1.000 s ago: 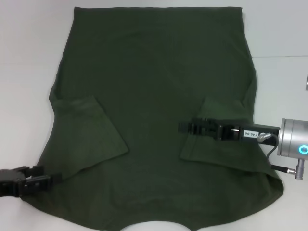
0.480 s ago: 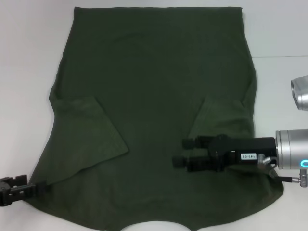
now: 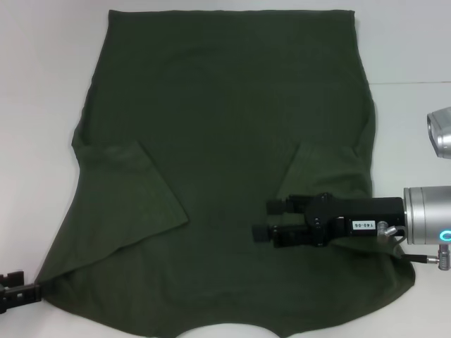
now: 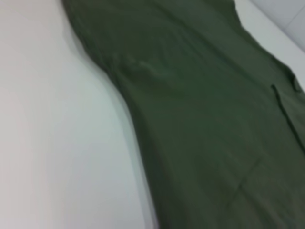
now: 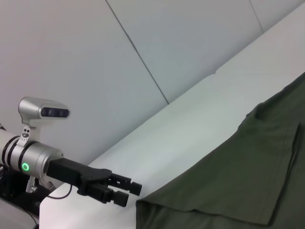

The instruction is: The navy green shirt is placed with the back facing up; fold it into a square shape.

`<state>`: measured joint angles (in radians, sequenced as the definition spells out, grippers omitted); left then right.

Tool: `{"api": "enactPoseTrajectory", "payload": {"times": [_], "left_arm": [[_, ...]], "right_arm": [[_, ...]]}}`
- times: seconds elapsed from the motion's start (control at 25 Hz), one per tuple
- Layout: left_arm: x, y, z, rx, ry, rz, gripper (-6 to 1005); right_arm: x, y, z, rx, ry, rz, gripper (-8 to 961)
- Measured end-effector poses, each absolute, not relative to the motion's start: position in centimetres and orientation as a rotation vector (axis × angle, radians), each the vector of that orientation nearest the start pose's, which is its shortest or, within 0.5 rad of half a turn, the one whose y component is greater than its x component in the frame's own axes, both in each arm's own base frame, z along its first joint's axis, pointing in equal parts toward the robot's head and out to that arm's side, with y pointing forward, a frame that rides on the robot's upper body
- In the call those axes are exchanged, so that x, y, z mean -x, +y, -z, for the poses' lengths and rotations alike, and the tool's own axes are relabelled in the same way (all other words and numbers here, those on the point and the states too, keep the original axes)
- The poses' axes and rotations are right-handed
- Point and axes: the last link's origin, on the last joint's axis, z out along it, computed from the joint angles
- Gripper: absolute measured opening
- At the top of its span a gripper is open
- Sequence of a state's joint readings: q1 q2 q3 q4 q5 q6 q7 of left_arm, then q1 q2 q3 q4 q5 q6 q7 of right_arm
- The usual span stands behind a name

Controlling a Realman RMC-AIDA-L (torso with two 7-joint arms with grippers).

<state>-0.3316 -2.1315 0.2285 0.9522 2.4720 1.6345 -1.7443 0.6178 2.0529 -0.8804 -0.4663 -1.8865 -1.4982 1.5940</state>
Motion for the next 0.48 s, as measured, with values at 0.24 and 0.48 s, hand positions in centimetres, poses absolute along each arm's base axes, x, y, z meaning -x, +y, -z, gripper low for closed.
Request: {"api": "enactPoseTrajectory", "payload": {"times": [0.24, 0.48], "left_arm": [[37.47, 24.27, -5.35, 2.264, -1.411, 0.370, 859], [37.27, 24.35, -4.92, 2.296, -1.414, 0.352, 858]], "right_arm": [[-23.76, 33.37, 3.87, 2.827, 0.988, -0.756, 915], [-23.64, 33.44, 3.73, 2.817, 0.990, -0.776, 915]]}}
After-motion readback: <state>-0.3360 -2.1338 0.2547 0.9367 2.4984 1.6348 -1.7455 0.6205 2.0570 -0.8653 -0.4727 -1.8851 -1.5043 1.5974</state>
